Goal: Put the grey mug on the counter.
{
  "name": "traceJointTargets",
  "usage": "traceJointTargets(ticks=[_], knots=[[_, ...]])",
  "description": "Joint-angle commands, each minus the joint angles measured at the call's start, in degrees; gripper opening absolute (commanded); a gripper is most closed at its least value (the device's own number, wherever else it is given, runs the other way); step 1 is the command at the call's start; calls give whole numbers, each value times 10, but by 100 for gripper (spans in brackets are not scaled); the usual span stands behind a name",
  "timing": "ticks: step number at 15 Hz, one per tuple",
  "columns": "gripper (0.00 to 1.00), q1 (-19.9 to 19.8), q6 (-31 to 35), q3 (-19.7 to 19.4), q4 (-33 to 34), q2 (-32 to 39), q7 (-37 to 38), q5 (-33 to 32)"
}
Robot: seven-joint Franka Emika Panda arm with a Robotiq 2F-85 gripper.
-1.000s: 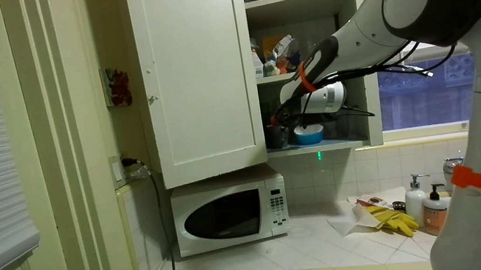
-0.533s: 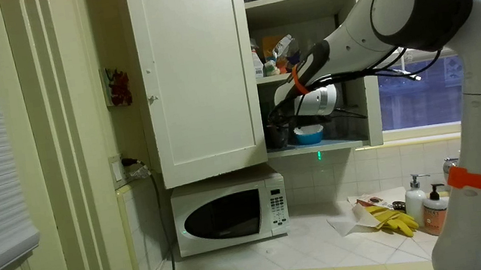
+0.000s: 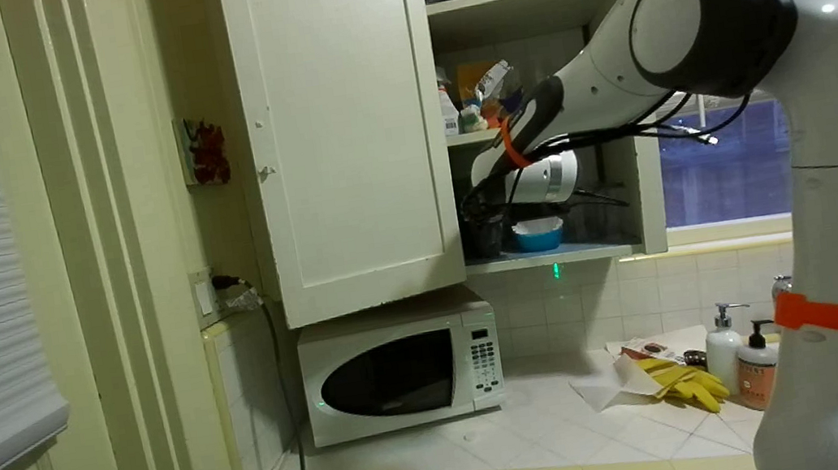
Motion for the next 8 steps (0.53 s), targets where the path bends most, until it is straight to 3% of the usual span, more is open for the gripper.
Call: traceJointTargets(ticks=[1, 7, 8], knots=[[85, 3, 6, 0, 18, 17, -16, 16], [73, 1, 5, 4, 29, 24, -18, 12], [64, 1, 4, 4, 30, 25, -19, 13]])
